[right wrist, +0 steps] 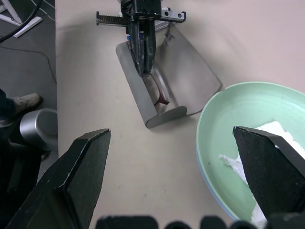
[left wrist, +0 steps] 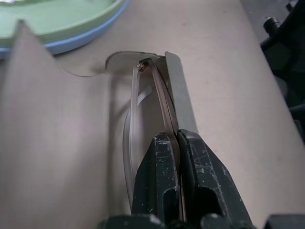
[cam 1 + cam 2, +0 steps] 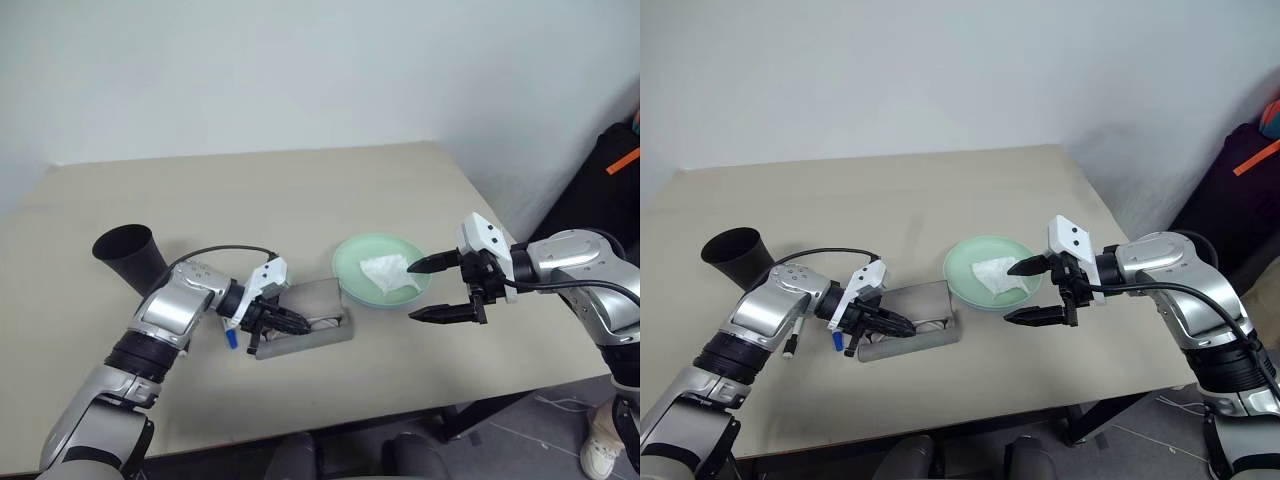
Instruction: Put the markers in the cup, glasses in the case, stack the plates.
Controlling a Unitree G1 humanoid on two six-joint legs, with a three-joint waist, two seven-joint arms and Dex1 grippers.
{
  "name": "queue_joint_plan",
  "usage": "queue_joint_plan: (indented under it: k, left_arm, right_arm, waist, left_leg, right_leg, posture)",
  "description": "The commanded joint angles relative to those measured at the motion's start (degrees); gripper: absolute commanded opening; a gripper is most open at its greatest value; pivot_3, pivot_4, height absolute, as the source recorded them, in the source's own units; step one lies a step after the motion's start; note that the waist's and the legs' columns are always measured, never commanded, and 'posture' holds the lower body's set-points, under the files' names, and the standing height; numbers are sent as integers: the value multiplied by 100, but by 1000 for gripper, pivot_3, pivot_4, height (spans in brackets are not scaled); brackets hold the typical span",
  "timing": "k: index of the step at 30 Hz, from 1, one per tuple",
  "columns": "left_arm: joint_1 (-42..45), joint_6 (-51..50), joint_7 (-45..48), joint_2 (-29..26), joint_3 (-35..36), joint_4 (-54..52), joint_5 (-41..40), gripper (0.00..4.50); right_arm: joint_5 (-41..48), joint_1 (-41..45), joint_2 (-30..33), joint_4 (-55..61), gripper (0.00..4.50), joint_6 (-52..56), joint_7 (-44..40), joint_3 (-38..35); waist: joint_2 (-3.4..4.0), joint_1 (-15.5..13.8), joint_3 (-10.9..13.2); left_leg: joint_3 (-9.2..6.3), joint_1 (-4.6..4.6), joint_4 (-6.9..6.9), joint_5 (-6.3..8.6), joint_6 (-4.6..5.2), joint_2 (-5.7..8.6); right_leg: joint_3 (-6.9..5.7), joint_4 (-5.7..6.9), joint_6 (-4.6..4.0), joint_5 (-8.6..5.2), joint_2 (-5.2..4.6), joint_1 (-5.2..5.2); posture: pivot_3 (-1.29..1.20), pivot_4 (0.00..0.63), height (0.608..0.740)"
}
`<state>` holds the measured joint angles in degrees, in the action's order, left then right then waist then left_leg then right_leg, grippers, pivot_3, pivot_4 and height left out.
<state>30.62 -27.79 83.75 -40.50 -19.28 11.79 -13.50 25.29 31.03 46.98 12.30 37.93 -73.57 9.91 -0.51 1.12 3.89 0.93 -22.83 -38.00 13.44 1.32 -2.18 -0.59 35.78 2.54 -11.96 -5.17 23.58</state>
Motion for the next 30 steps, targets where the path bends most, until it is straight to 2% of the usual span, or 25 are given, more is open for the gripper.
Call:
queue_joint_plan:
  k: [1,8,16,19,23,26,30]
  left_arm:
    - [-48,-96,180,-80,-84,-160,-1,781]
    - [46,358,-233,98,110,-35,185,3121]
    - [60,-110,-407,190,842,-530,-554,3121]
    - [-77,-1,-813,351,1141,-666,-643,2505]
    - [-116,-50,-1325,589,1444,-674,-749,1082]
    - [-55,197,-1896,797,1558,-430,-499,27]
    - [11,517,-2346,852,1413,-27,-89,27]
  right_arm:
    - [38,97,65,170,4463,-67,8,-107]
    - [45,62,65,198,4463,-66,18,-115]
    - [41,43,68,198,4463,-77,25,-131]
    - [33,55,52,173,4463,-91,30,-126]
    - [25,83,25,137,4463,-109,35,-107]
    - [25,107,9,122,4463,-118,34,-95]
    - [29,135,8,108,4463,-124,20,-92]
  waist:
    - [0,1,0]
    - [0,-5,0]
    - [0,0,0]
    - [0,-3,0]
    - [0,0,0]
    - [-1,-3,0]
    - [-1,-1,0]
  left_leg:
    - [0,0,0,0,0,0]
    - [-1,-2,-1,0,0,-4]
    - [2,-2,-3,0,-1,-11]
    - [1,-3,-3,0,-1,-12]
    - [3,1,-4,0,-1,-12]
    - [2,0,-7,0,-1,-13]
    - [2,2,-8,0,-1,-13]
  right_leg:
    - [0,0,0,0,0,0]
    - [0,0,0,0,5,0]
    - [0,0,0,0,11,2]
    - [0,-1,0,0,11,0]
    - [0,-1,0,0,12,-3]
    - [0,0,1,1,15,-4]
    - [0,0,1,2,16,-8]
  posture:
    - [0,0,740]
    - [0,0,740]
    - [0,0,740]
    - [0,0,740]
    - [0,0,740]
    - [0,0,740]
    - [0,0,740]
